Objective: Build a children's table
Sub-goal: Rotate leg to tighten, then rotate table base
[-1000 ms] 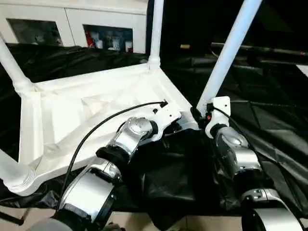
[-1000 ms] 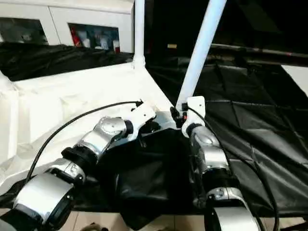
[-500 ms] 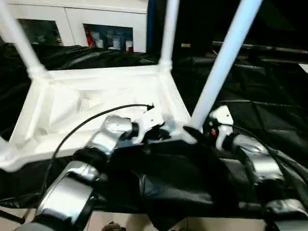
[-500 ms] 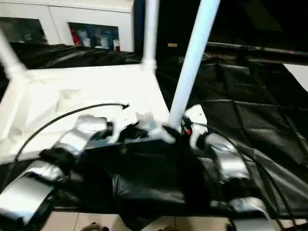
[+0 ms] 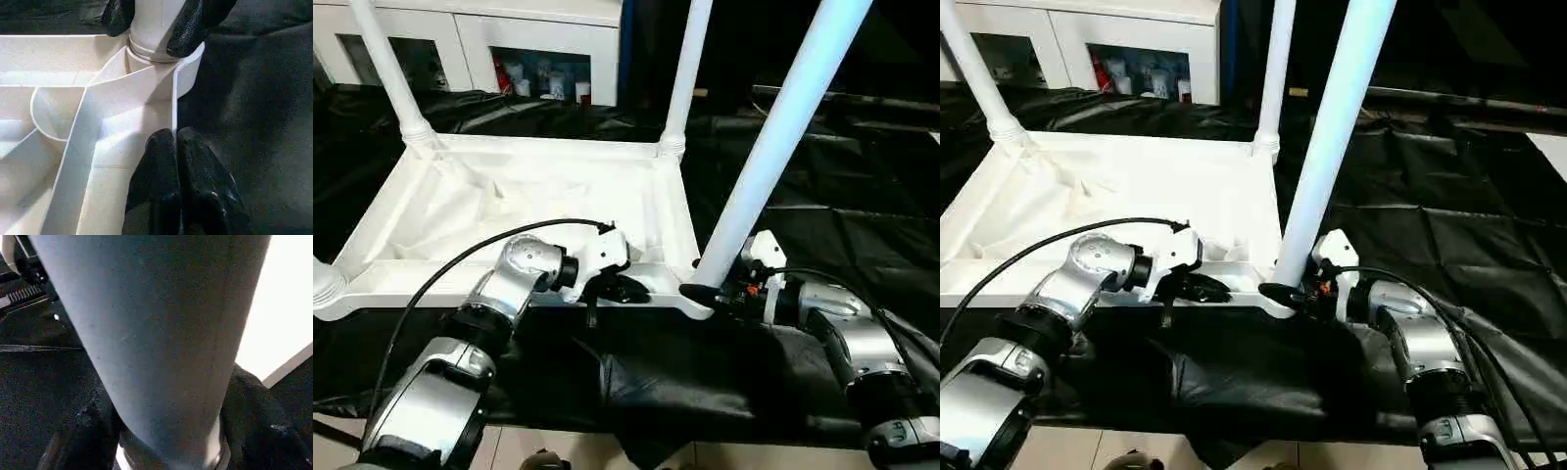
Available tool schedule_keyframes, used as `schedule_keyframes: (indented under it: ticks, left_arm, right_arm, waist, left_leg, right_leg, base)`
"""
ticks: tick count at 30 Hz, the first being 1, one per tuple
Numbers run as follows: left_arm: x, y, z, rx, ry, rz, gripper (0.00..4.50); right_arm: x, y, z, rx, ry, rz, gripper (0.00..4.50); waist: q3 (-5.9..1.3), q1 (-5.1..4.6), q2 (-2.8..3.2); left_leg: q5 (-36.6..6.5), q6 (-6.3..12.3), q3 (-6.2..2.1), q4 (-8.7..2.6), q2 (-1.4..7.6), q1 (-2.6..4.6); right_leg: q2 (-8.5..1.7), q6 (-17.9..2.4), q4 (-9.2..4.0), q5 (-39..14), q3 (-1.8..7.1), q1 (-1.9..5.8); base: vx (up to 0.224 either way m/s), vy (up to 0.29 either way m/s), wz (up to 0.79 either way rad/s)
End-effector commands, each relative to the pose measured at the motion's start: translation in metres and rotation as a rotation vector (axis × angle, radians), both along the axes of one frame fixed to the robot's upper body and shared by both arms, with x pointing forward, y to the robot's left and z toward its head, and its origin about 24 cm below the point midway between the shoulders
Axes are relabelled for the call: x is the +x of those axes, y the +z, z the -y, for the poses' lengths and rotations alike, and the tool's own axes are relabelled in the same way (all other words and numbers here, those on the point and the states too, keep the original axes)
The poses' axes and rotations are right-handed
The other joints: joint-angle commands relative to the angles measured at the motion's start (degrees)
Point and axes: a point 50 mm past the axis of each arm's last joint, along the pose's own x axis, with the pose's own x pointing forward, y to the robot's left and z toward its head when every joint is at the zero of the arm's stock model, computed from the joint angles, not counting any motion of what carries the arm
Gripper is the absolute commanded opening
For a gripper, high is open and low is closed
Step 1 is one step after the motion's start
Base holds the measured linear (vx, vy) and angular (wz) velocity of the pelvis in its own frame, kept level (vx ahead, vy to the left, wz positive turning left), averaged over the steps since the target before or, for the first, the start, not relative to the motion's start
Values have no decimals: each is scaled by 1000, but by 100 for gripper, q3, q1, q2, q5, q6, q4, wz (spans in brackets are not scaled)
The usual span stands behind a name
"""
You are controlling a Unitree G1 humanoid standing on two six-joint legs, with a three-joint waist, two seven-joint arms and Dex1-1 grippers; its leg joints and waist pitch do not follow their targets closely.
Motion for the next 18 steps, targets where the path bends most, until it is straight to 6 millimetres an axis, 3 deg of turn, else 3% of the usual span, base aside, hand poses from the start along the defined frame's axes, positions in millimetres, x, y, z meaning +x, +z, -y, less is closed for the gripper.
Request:
schedule_keyframes:
  ticks: [1,3,5,6,8,10,11,12,13,16,18]
  left_arm:
    - [10,1,5,-7,129,53,0]
    - [17,2,10,-12,218,80,0]
    - [26,4,25,-16,345,106,0]
    - [28,4,28,-17,363,109,0]
    - [30,5,34,-22,403,114,0]
    - [30,6,50,-37,427,124,0]
    - [29,6,55,-42,416,128,0]
    - [27,6,61,-47,393,131,0]
    - [26,7,63,-48,372,134,0]
    - [24,7,66,-49,321,150,0]
    - [24,7,65,-43,313,158,0]
  right_arm:
    - [3,-11,0,-53,-104,-22,239]
    - [11,-17,2,-80,-258,-18,239]
    - [22,-25,5,-63,-565,-57,225]
    - [22,-27,5,-57,-600,-67,215]
    - [24,-29,5,-45,-673,-91,209]
    - [26,-32,-5,-45,-738,-106,206]
    - [26,-32,-10,-50,-735,-96,206]
    - [27,-31,-17,-55,-703,-75,206]
    - [26,-29,-21,-45,-666,-59,206]
    - [24,-23,-31,0,-568,-17,273]
    - [23,-20,-33,8,-537,16,278]
  waist:
    - [-297,-23,-41]
    - [-295,-37,-34]
    - [-301,-70,-3]
    - [-309,-95,-20]
    - [-323,-89,-41]
    - [-337,-77,-45]
    - [-340,-65,-46]
    - [-348,-50,20]
    - [-345,-47,-8]
    - [-349,-29,-9]
    - [-334,-29,-9]
  left_leg:
    - [-1128,220,-146,-380,299,54]
    - [-1242,121,-167,-392,301,64]
    - [-1319,-17,-183,-412,314,78]
    - [-1318,-44,-176,-412,309,85]
    - [-1187,-1,-166,-389,290,70]
    - [-888,160,-143,-362,268,36]
    - [-856,183,-139,-358,265,40]
    - [-764,224,-141,-351,258,34]
    - [-756,258,-140,-352,265,31]
    - [-791,334,-142,-353,275,35]
    - [-912,353,-144,-362,279,38]
  right_leg:
    - [-571,-1124,-515,-1539,321,193]
    - [-577,-1031,-540,-1832,321,186]
    - [-573,-999,-524,-1827,335,162]
    - [-561,-1014,-525,-1767,338,157]
    - [-568,-1076,-507,-1419,342,193]
    - [-557,-1157,-467,-890,352,223]
    - [-557,-1164,-461,-820,352,225]
    - [-562,-1184,-448,-686,352,240]
    - [-557,-1187,-450,-583,349,252]
    - [-555,-1224,-440,-474,344,268]
    - [-560,-1217,-465,-629,341,265]
  base:
    - [0,0,0]
    - [0,0,0]
    - [0,0,0]
    - [0,0,0]
    - [0,0,0]
    - [0,0,0]
    - [0,0,0]
    - [0,0,0]
    - [0,0,0]
    - [0,0,0]
    - [0,0,0]
